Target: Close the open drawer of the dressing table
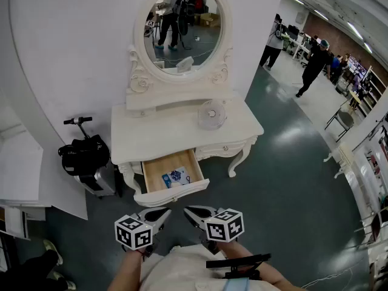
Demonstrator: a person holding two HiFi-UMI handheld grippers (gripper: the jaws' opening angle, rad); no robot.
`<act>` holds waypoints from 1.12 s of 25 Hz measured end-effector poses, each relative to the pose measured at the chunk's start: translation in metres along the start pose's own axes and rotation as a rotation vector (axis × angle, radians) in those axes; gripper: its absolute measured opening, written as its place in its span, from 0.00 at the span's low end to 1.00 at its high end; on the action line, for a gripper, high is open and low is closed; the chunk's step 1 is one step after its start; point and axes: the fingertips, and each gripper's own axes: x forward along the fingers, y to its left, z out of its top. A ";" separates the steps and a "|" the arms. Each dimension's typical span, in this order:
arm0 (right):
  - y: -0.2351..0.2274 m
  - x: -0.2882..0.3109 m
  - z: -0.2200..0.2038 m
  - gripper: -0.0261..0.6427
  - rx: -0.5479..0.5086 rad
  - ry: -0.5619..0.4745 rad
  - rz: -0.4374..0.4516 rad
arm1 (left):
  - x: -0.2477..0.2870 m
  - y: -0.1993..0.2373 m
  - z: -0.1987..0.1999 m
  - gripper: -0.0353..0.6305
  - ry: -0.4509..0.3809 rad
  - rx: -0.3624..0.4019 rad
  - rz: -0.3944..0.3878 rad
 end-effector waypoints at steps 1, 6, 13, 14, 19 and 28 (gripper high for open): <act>0.000 0.001 0.002 0.06 0.000 -0.004 -0.001 | 0.001 0.001 0.002 0.07 -0.001 0.003 -0.001; -0.002 0.006 0.008 0.06 0.000 -0.010 -0.005 | 0.001 0.006 0.006 0.07 -0.002 0.005 -0.006; -0.001 0.011 0.007 0.06 0.005 0.002 0.004 | 0.000 0.011 0.006 0.07 -0.009 -0.008 -0.003; -0.001 0.012 0.008 0.06 0.009 0.002 0.007 | 0.000 0.011 0.006 0.07 -0.010 -0.009 -0.004; -0.001 0.018 0.012 0.06 0.035 -0.002 0.011 | -0.004 0.018 0.008 0.07 -0.007 -0.013 0.000; 0.000 0.032 0.012 0.06 0.026 0.009 -0.015 | -0.016 0.030 0.007 0.07 -0.012 -0.030 0.002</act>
